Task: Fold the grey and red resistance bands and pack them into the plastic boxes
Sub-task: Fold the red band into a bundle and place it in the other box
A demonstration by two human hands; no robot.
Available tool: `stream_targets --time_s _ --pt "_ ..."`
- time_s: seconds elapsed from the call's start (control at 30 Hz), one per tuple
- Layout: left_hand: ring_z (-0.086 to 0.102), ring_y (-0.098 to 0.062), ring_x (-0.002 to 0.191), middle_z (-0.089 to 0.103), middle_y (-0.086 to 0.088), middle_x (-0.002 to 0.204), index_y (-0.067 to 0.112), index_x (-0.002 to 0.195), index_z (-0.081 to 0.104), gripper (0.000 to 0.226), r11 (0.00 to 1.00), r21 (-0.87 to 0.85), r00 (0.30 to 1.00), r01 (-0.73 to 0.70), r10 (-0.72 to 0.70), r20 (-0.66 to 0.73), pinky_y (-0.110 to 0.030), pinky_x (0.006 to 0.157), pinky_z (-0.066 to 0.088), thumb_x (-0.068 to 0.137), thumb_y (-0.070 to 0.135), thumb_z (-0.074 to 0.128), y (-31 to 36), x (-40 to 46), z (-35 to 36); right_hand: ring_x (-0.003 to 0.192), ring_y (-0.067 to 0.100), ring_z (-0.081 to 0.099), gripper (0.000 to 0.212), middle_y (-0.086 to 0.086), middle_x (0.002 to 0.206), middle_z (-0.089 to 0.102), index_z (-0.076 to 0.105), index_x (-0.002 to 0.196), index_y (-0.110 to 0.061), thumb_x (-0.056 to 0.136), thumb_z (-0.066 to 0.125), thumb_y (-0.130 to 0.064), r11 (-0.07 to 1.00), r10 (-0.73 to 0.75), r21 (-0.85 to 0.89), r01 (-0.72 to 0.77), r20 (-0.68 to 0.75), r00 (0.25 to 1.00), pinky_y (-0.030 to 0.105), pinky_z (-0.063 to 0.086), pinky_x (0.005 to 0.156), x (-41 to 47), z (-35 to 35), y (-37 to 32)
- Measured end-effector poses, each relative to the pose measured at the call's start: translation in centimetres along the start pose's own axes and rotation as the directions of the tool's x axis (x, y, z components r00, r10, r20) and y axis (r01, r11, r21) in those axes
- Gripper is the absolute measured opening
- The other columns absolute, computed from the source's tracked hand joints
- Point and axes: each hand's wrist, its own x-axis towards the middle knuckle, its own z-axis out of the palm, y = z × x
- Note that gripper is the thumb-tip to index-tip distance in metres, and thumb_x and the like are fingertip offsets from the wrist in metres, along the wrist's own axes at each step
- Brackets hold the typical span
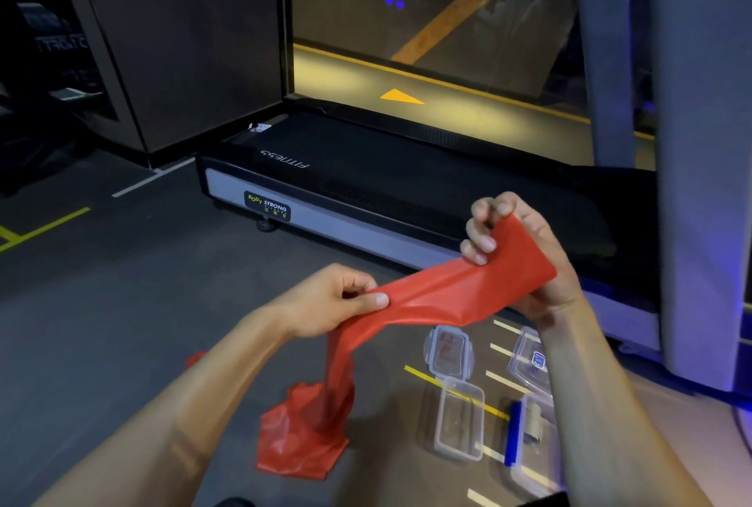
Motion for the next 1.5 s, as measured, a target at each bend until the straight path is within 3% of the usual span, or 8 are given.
stream_targets --time_s 0.17,0.53,0.67,0.8,1.0,1.17,1.33,1.5 --pt "0.054 -0.007 0.066 0.067 -0.004 0.074 0.017 0.079 0.065 0.034 0.974 0.227 0.998 -0.029 0.041 -0.049 -0.041 0.069 0.051 0.1 0.044 0.06 0.1 -0.1 -0.8 0.068 0.018 0.046 0.033 0.005 0.079 0.058 0.061 0.093 -0.014 0.083 0.082 -0.037 0.95 0.08 -0.305 -0.074 0.007 0.997 0.027 0.039 0.063 -0.2 0.2 -0.3" --pt "0.054 -0.003 0.065 0.063 0.008 0.07 0.017 0.083 0.072 0.027 0.981 0.157 0.983 -0.112 0.132 -0.124 -0.027 0.065 0.044 0.099 0.036 0.063 0.9 -0.5 -1.8 0.064 0.017 0.044 0.024 0.011 0.086 0.058 0.063 0.093 -0.012 0.087 0.079 -0.029 0.954 0.077 -0.286 -0.091 -0.058 0.995 0.03 0.037 0.063 -0.7 -0.7 -0.5" --pt "0.057 -0.007 0.065 0.065 0.005 0.069 0.02 0.083 0.07 0.031 0.866 0.492 0.981 -0.091 0.163 -0.107 -0.024 0.065 0.044 0.1 0.044 0.06 1.5 -0.6 -1.5 0.069 0.016 0.054 0.006 0.009 0.086 0.065 0.067 0.09 -0.013 0.093 0.062 -0.014 0.834 0.138 -0.541 -0.109 0.013 0.99 0.027 0.041 0.066 -0.9 0.6 -0.8" --pt "0.058 -0.012 0.066 0.063 0.002 0.066 0.018 0.084 0.067 0.036 0.805 0.593 0.985 -0.015 0.114 -0.131 -0.029 0.065 0.044 0.1 0.049 0.057 1.8 0.0 -1.4 0.073 0.003 0.056 0.004 -0.008 0.08 0.064 0.065 0.09 -0.009 0.093 0.063 -0.009 0.72 0.285 -0.684 -0.115 0.141 0.948 0.016 0.044 0.071 -0.4 2.9 0.1" --pt "0.065 -0.037 0.093 0.071 -0.007 0.088 0.027 0.084 0.056 0.042 0.659 0.747 0.99 0.086 0.028 -0.138 -0.039 0.073 0.051 0.098 0.064 0.043 0.0 0.3 -0.8 0.072 0.012 0.049 0.008 0.004 0.083 0.056 0.067 0.088 -0.017 0.088 0.071 -0.025 0.887 0.137 -0.452 -0.097 0.055 0.989 0.024 0.04 0.068 -0.6 2.0 0.3" --pt "0.062 -0.027 0.078 0.064 0.002 0.078 0.022 0.084 0.051 0.054 0.616 0.774 0.9 -0.149 0.409 -0.153 -0.035 0.061 0.042 0.102 0.064 0.022 -0.6 0.0 2.9 0.066 0.011 0.048 0.017 0.002 0.084 0.059 0.057 0.095 -0.015 0.093 0.069 -0.027 0.991 -0.041 -0.127 0.048 0.057 0.998 0.024 0.042 0.064 -0.3 1.8 -0.1" --pt "0.051 -0.007 0.066 0.054 0.009 0.072 0.02 0.084 0.053 0.038 0.873 0.412 0.911 -0.26 0.363 -0.196 -0.027 0.064 0.039 0.103 0.051 0.041 0.2 -1.0 4.9 0.072 0.013 0.048 0.009 -0.004 0.075 0.056 0.056 0.103 -0.014 0.1 0.048 -0.014 0.924 -0.105 0.357 0.138 -0.111 0.988 0.027 0.037 0.075 -0.1 -0.5 -0.6" --pt "0.042 0.0 0.066 0.047 0.013 0.07 0.012 0.081 0.056 0.039 0.974 0.096 0.944 -0.205 0.222 -0.243 -0.026 0.061 0.038 0.101 0.045 0.054 -0.6 -0.7 4.4 0.079 0.015 0.059 0.002 -0.004 0.069 0.058 0.063 0.094 -0.016 0.095 0.064 -0.017 0.888 -0.046 0.435 0.148 -0.235 0.971 0.034 0.049 0.097 -0.2 -1.2 0.6"
